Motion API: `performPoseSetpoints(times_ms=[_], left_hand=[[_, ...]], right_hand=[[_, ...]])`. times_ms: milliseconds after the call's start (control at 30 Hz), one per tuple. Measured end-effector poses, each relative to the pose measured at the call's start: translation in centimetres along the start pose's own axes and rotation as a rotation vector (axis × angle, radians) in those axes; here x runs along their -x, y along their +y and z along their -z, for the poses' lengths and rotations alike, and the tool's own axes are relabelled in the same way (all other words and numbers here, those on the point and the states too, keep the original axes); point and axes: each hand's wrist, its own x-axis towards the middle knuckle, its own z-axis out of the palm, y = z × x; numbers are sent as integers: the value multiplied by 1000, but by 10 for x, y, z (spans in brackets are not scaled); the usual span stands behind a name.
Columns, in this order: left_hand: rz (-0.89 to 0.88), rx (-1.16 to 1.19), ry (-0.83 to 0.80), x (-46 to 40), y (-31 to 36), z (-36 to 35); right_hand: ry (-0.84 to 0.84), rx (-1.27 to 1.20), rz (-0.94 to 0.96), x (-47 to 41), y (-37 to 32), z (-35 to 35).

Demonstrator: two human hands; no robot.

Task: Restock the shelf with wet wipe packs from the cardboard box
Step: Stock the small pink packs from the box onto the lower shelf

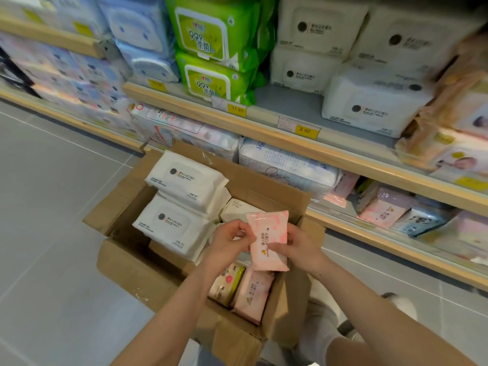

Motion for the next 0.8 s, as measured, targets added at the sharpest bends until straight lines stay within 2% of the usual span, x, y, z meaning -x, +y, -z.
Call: performPoseSetpoints(times_ms=[67,133,233,300,467,567,700,800], left_hand=[[-84,-215,35,-1,-8,-3],[-126,-561,27,0,-27,-1],[-136,-1101,-155,5,-70,-6],[-21,-1242,-281,8,-96,-20],[264,-1280,-471,4,-130,-58],[303,-1282,-521,0,-143,-66],[310,-1019,-288,-5,-162,-68],[203,-1001,-171,-5,-155,-66]], right_hand=[[56,11,-15,0,2,7],[137,34,-43,-1,8,16],[218,59,-82,-3,16,28],[242,32,-107,-5,18,30],[222,-2,-105,-11,21,32],[198,-13,-108,-15,23,34],[195,-24,-111,-16,26,35],[195,-42,-107,-15,26,35]])
